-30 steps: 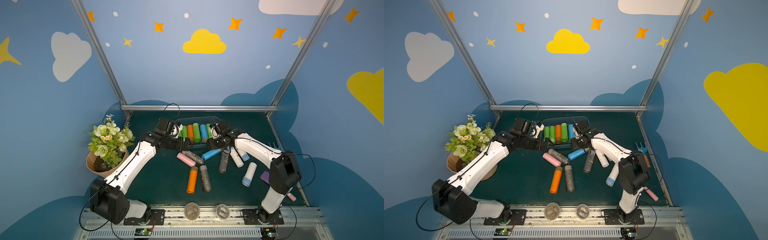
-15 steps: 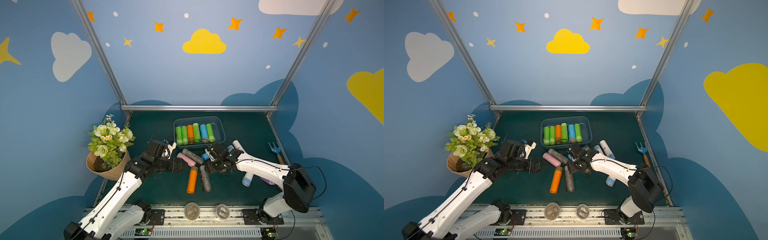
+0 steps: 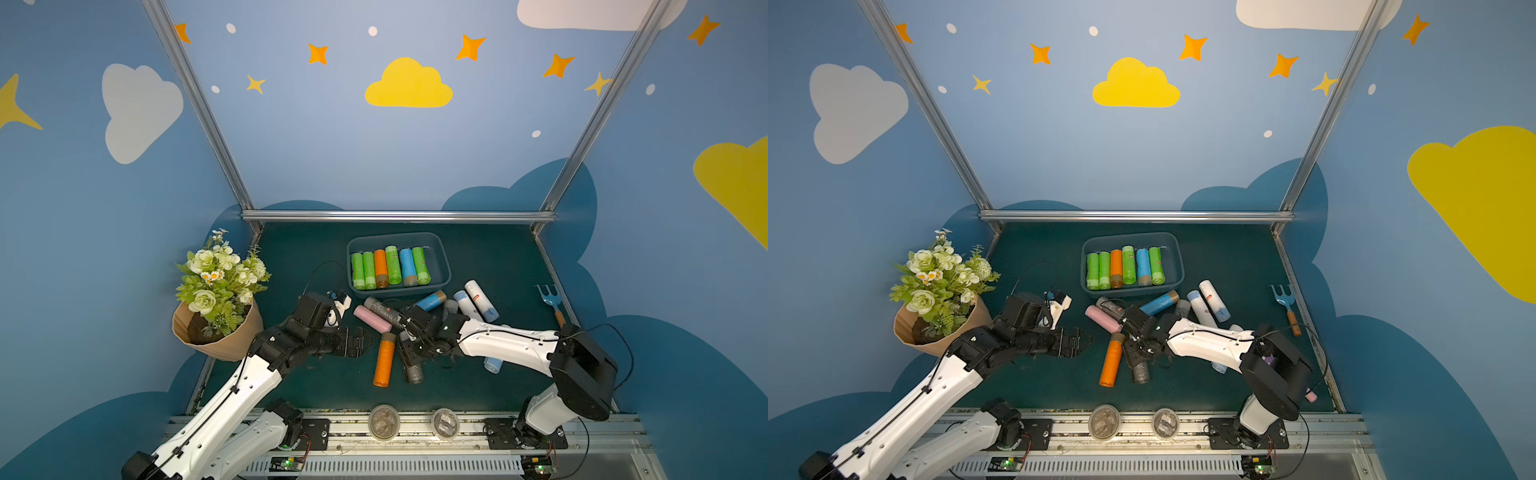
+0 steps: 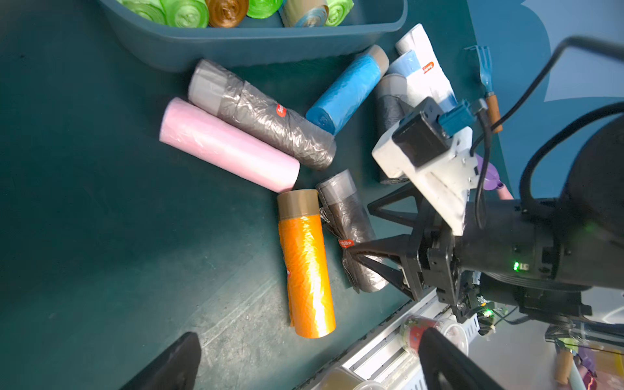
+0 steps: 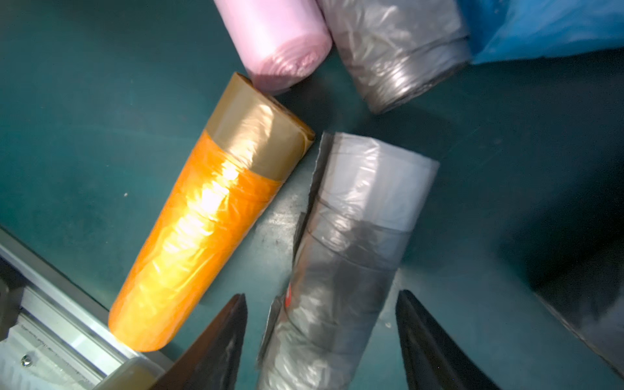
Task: Put the roll of trash bags into the storage box
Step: Pick up the roll of trash bags from the center of the board.
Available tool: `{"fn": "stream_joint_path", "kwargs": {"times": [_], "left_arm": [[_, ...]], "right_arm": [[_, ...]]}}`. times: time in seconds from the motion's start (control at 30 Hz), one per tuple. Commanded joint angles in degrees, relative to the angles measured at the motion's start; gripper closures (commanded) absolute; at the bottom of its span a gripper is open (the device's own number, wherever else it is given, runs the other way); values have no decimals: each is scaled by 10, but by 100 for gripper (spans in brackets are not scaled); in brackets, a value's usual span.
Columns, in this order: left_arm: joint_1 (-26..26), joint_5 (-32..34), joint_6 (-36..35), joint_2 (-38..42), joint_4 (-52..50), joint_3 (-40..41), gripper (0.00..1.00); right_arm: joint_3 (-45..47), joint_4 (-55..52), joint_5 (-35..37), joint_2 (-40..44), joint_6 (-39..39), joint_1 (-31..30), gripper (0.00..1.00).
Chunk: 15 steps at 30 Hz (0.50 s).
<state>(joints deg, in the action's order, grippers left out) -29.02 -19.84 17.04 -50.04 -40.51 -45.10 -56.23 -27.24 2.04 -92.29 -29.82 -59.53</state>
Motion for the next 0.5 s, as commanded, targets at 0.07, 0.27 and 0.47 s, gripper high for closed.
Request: {"fn": "stream_joint_path", "kwargs": {"times": [0.07,0.27,0.47], "left_arm": [[-2,14,2,6,-6,-5,0],[-2,11,3,4,-5,-4,0],[-1,10,3,3,-5,-4,0]], "right_arm": [[-2,-19,37,-20,-20,-9,32],[4,-11,39,-28,-23,-10,38],[-1,-12,37,-50,-29,-9,51]]}}
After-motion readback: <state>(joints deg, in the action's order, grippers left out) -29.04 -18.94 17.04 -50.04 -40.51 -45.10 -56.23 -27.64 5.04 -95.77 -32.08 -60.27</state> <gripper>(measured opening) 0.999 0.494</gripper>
